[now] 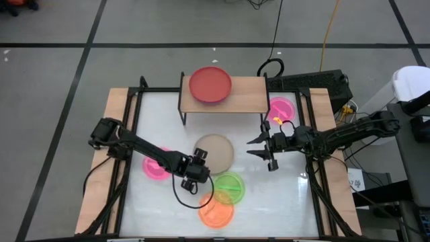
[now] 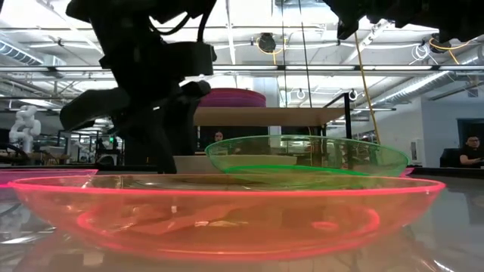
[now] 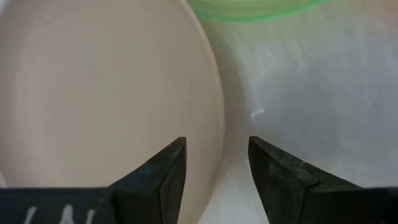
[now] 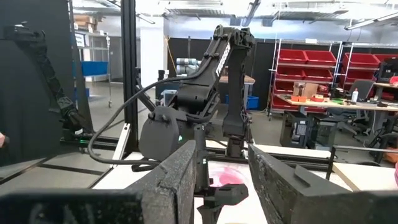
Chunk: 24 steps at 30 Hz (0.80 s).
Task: Place and stack plates onto a shelf
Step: Stack the gray plate on top of the orange plate on the shelf
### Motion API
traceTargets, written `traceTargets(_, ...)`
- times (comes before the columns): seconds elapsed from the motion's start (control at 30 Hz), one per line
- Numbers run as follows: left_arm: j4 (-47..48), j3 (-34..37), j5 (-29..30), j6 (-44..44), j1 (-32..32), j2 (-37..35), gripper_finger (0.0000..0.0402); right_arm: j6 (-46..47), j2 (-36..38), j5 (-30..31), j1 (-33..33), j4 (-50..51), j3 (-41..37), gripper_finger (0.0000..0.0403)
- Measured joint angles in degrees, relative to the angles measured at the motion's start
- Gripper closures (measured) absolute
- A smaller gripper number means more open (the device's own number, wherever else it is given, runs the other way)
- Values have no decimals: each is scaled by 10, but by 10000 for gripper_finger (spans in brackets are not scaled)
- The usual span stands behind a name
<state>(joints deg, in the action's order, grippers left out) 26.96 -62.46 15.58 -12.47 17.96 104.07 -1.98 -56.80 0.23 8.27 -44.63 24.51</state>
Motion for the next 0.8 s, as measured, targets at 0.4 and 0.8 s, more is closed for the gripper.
traceTargets(0.4, 0, 0, 25, -35, 1, -1, 369, 0, 0, 0, 0, -1, 0, 275)
traceTargets(0.8, 31, -18, 115, -55, 13, -57, 393, 0, 0, 0, 0, 4, 0, 275)
